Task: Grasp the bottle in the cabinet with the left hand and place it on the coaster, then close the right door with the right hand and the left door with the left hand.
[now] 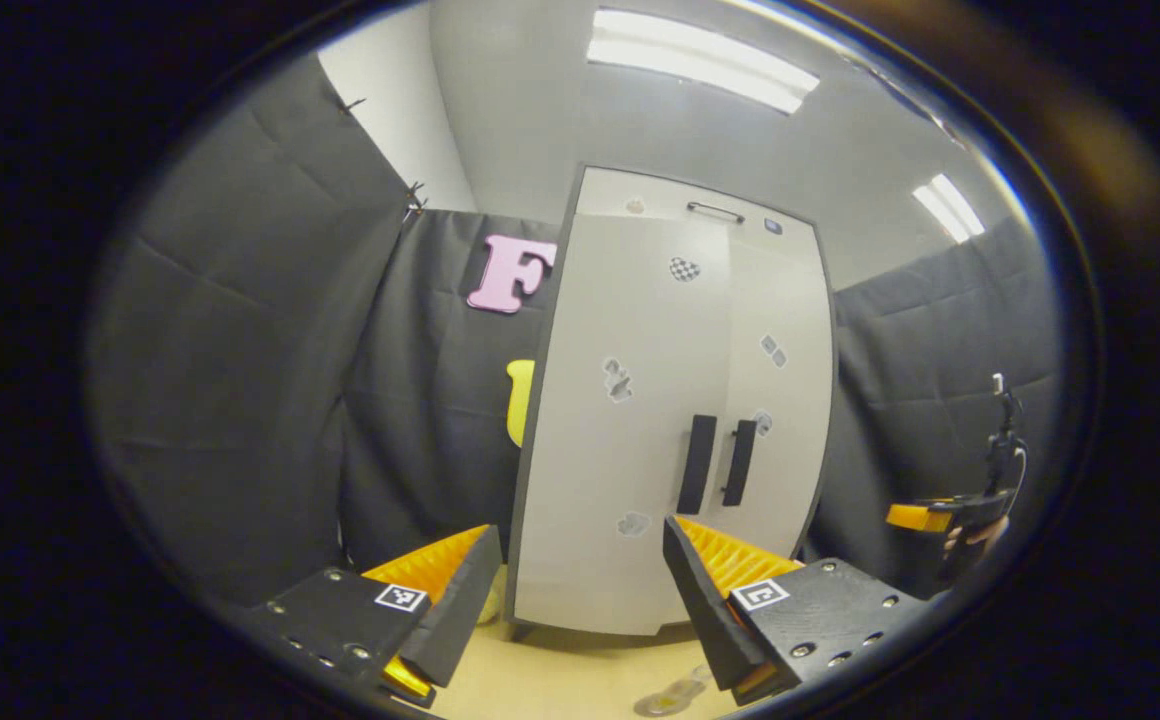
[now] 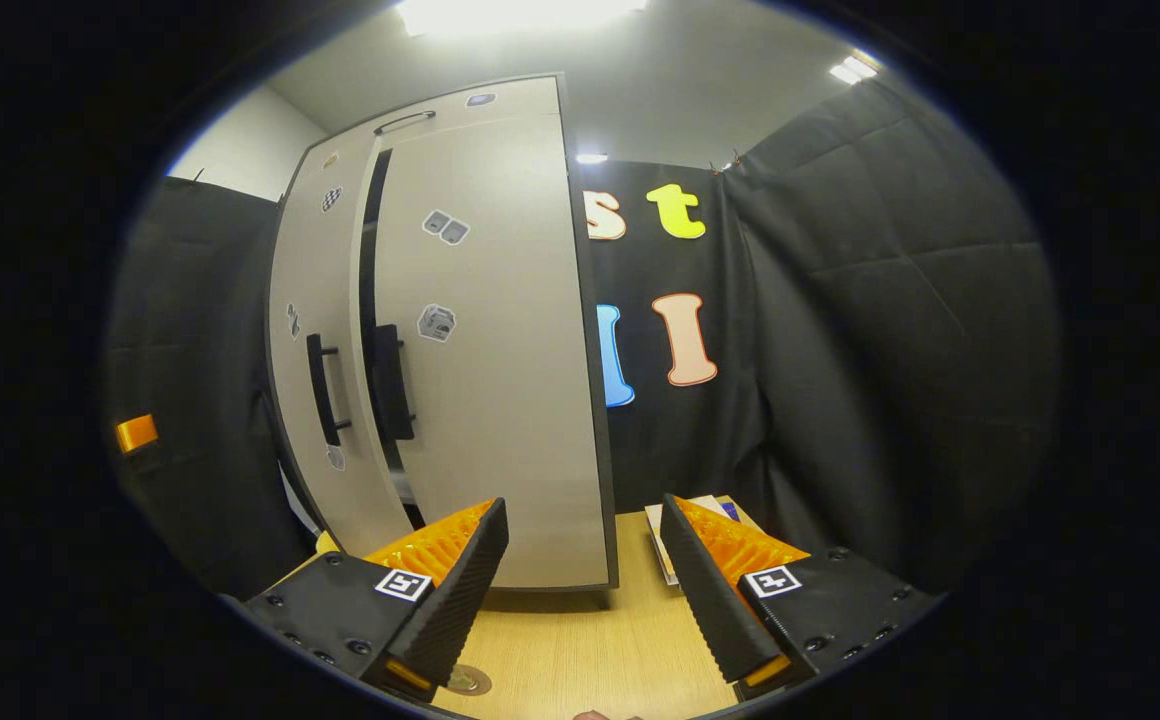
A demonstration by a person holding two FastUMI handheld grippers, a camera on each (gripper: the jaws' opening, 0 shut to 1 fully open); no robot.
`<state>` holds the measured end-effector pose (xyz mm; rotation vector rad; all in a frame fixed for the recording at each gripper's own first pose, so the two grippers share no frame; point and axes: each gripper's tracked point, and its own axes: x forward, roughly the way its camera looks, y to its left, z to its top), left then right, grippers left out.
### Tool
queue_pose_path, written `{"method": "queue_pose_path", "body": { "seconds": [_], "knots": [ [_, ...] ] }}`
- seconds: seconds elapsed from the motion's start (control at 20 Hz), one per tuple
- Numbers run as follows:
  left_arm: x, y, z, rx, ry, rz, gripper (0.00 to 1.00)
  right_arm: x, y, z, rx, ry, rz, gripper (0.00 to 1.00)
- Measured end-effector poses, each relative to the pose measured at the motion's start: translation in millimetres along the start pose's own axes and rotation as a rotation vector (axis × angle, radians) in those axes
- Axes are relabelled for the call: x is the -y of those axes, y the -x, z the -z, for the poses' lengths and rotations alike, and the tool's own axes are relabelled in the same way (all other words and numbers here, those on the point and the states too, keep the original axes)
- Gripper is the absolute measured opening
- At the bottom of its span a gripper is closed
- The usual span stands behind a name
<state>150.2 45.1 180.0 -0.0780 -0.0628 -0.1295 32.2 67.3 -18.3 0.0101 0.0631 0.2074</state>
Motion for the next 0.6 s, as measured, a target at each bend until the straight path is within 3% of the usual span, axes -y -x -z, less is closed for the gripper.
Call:
{"method": "queue_pose_path", "body": {
  "seconds": [0.25,0.45,0.6],
  "knots": [
    [18.4,0.2,-2.7,-0.008,0.004,0.052,0.94,8.7,-4.5,10.4,-0.02,0.058,0.019,0.98],
    [15.0,-0.9,0.8,-0.022,-0.067,0.022,0.94,6.5,-5.9,5.0,-0.016,0.068,0.004,0.98],
    [35.1,-5.4,13.5,-0.06,-0.038,0.072,0.94,2.7,-8.4,4.8,-0.009,0.061,-0.001,0.98]
  ]
}}
